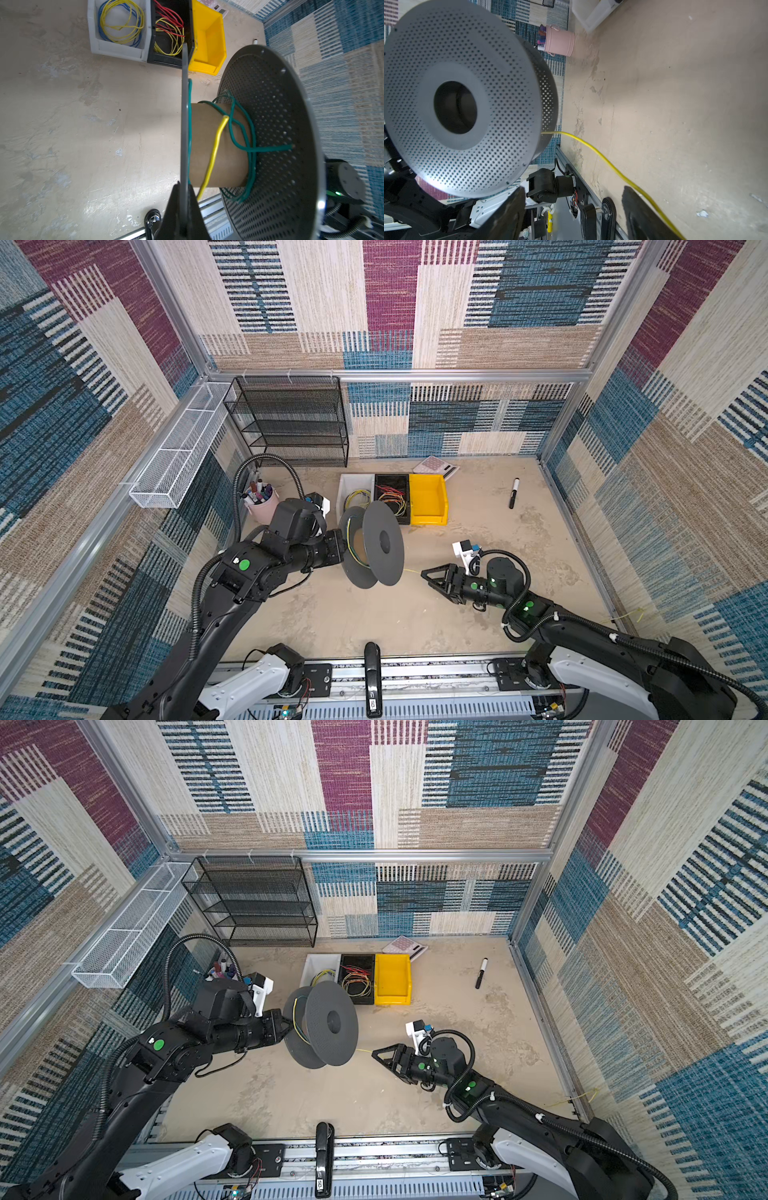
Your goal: Wrap the cables
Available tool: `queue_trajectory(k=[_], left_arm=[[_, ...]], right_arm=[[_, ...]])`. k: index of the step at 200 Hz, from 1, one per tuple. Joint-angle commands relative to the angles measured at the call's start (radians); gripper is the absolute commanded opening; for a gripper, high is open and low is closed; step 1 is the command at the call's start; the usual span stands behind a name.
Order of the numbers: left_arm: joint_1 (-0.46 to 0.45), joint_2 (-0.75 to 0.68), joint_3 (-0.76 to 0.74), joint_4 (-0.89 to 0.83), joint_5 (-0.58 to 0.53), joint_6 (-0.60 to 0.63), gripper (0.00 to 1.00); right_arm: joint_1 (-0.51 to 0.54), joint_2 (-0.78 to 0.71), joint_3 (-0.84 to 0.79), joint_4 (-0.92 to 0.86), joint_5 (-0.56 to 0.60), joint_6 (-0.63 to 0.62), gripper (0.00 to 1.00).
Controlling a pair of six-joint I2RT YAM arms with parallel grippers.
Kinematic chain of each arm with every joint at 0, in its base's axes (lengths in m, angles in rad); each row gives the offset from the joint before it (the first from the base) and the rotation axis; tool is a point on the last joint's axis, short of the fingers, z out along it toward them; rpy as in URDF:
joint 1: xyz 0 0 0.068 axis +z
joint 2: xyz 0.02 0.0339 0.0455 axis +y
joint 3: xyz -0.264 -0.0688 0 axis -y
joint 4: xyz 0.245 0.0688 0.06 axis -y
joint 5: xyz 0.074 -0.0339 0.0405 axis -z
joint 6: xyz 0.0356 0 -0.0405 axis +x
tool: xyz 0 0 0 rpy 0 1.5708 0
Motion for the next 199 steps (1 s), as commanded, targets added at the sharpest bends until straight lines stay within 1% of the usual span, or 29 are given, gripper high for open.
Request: queue_trajectory(k=[1,23,50,76,85,99,114,124,143,167,184,199], left_arm=[[0.002,0.012,-0.020,0.034,-0.085,-0.041,0.00],[0.001,0.037,-0.052,0.050,-0.119,-0.048,0.00],[0.001,0.080,-0.080,0.060,-0.115,-0.049,0.00],[0.001,0.112,-0.092,0.066,-0.111,-0.043,0.00],[0.001,0.121,-0.093,0.065,-0.111,-0.040,0.00],[0.001,0.137,-0.092,0.058,-0.110,-0.035,0.00],[0.001,0.156,-0.081,0.039,-0.114,-0.025,0.00],[0.001,0.163,-0.076,0.027,-0.121,-0.022,0.00],[0.001,0.162,-0.065,0.010,-0.160,-0.021,0.00],[0.001,0.176,-0.043,-0.003,-0.195,-0.031,0.00],[0.004,0.190,-0.037,0.006,-0.184,-0.041,0.00],[0.006,0.211,-0.026,0.009,-0.160,-0.040,0.00]], right_arm=[[-0.001,-0.008,0.058,-0.160,-0.087,-0.152,0.80],[-0.001,0.001,0.129,-0.296,-0.130,-0.302,0.77],[-0.001,0.009,0.212,-0.386,-0.136,-0.453,0.77],[0.000,0.070,0.314,-0.439,-0.132,-0.598,0.76],[0.000,0.089,0.340,-0.450,-0.114,-0.649,0.76],[0.001,0.118,0.359,-0.462,-0.054,-0.733,0.76],[0.001,0.181,0.378,-0.494,0.013,-0.841,0.76],[0.000,0.230,0.395,-0.512,0.067,-0.892,0.75],[0.009,0.304,0.408,-0.484,0.078,-0.961,0.75],[0.036,0.366,0.419,-0.420,0.077,-1.003,0.76],[0.041,0.409,0.409,-0.381,0.118,-1.013,0.77],[0.042,0.458,0.413,-0.363,0.124,-1.040,0.77]])
